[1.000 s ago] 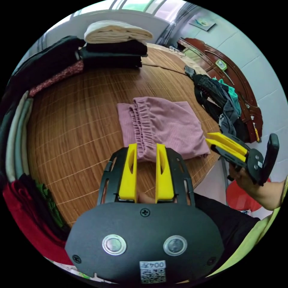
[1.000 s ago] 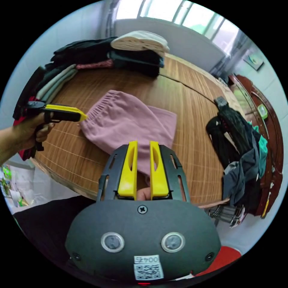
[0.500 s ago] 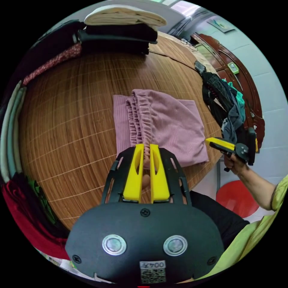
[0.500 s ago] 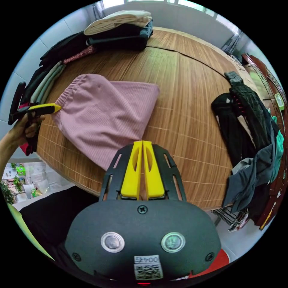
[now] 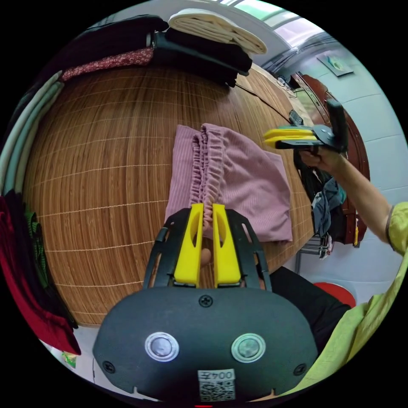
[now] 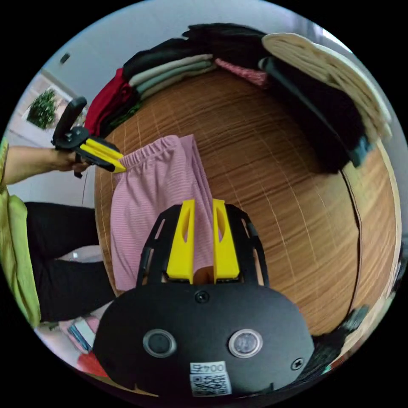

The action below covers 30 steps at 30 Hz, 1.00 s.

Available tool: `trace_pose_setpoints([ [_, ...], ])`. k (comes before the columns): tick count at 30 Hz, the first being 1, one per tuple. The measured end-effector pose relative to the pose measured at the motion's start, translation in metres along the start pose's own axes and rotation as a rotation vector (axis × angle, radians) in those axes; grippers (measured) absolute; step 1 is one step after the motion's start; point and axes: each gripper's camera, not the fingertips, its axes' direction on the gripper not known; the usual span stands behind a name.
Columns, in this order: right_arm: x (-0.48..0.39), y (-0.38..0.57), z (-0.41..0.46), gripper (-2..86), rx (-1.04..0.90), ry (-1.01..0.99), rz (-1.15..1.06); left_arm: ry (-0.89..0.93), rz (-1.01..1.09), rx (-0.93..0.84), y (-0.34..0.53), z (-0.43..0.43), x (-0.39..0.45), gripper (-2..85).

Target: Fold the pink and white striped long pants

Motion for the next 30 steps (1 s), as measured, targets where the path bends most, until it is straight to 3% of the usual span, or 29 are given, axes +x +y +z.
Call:
trace_pose_setpoints([
  [6,0.027,-0.027,0.049,0.9,-0.186,-0.111,-0.190,-0.042,0.057,0.052,0.004,0.003,-0.006,1.5],
  [11,0.086,-0.005,0.062,0.8,-0.015,-0.253,0.157,-0.041,0.044,0.073,0.013,0.018,-0.029,1.5],
  [16,0.093,0.029,0.052,6.9,0.152,-0.278,0.336,0.217,-0.138,0.076,0.015,0.029,-0.090,1.3],
  [18,0.095,0.058,0.031,7.9,0.260,-0.245,0.413,0.237,-0.163,0.078,0.018,0.021,-0.104,1.2],
  [20,0.088,0.100,0.012,7.9,0.307,-0.158,0.487,0.202,-0.180,0.094,0.021,0.007,-0.116,1.0],
  [24,0.071,0.136,0.020,9.1,0.204,-0.032,0.482,0.101,-0.123,0.212,0.005,-0.008,-0.097,0.5],
  [27,0.071,0.135,0.039,11.0,0.190,-0.090,0.483,0.059,0.010,0.147,-0.035,0.055,-0.055,0.4],
  [30,0.072,0.118,0.066,7.2,0.138,-0.140,0.456,-0.157,0.055,0.095,-0.059,0.135,-0.037,0.3],
])
